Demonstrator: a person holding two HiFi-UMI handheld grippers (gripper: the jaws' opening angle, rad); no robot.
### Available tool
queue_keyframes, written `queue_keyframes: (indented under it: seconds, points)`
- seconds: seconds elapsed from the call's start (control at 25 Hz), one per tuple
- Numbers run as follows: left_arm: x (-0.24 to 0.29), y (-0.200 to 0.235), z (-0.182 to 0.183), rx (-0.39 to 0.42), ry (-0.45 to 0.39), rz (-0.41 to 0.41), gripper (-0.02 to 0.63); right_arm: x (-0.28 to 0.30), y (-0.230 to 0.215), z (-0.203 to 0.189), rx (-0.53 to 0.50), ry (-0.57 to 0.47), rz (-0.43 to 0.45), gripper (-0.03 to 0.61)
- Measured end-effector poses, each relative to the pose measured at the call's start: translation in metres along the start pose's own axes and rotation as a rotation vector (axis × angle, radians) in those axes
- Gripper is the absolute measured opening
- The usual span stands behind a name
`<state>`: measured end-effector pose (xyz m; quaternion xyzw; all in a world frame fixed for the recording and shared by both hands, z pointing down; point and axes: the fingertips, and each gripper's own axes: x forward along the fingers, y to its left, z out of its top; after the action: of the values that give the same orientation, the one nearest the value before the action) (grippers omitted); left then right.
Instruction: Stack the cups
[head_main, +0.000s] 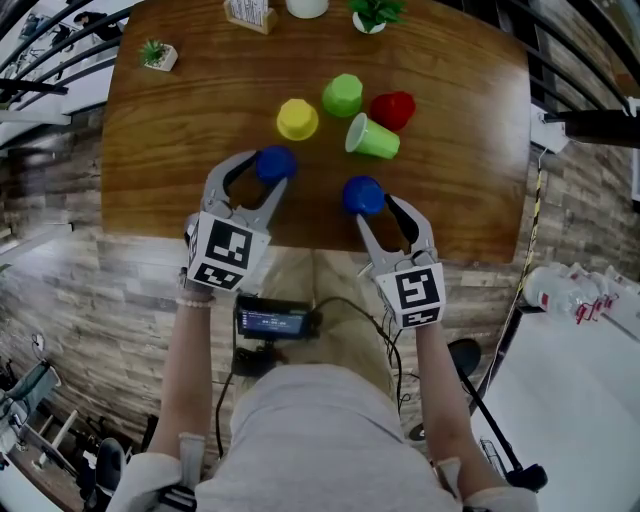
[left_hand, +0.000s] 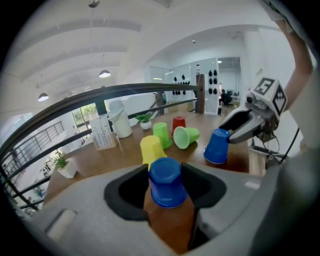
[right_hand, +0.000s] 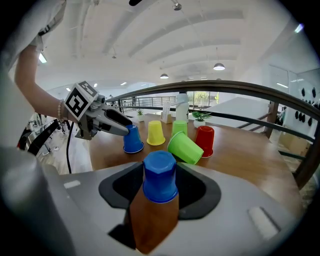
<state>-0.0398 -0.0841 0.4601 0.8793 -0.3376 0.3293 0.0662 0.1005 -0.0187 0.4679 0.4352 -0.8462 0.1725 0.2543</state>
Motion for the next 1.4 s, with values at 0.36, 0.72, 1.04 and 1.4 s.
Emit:
queue_keyframes:
  seconds: [0.36,0.72,1.04,1.4]
  points:
    - [-0.008,-0.017,0.005,0.042,-0.001,-0.026,0.201,0.017,0.013,0.012,-0.034,-0.012,0.050,0.189]
    - [-0.007,-0.033,0.002,0.055,0.002,-0.056,0.202,0.035,0.031,0.025,-0.052,-0.031,0.106,0.189]
    - [0.001,-0.038,0.003,0.037,-0.003,-0.094,0.207,0.042,0.036,0.029,-0.050,-0.035,0.138,0.189]
    - [-0.020,-0.030,0.023,-0.010,-0.050,-0.141,0.262,0.016,0.021,0.053,0.036,-0.123,0.129,0.189]
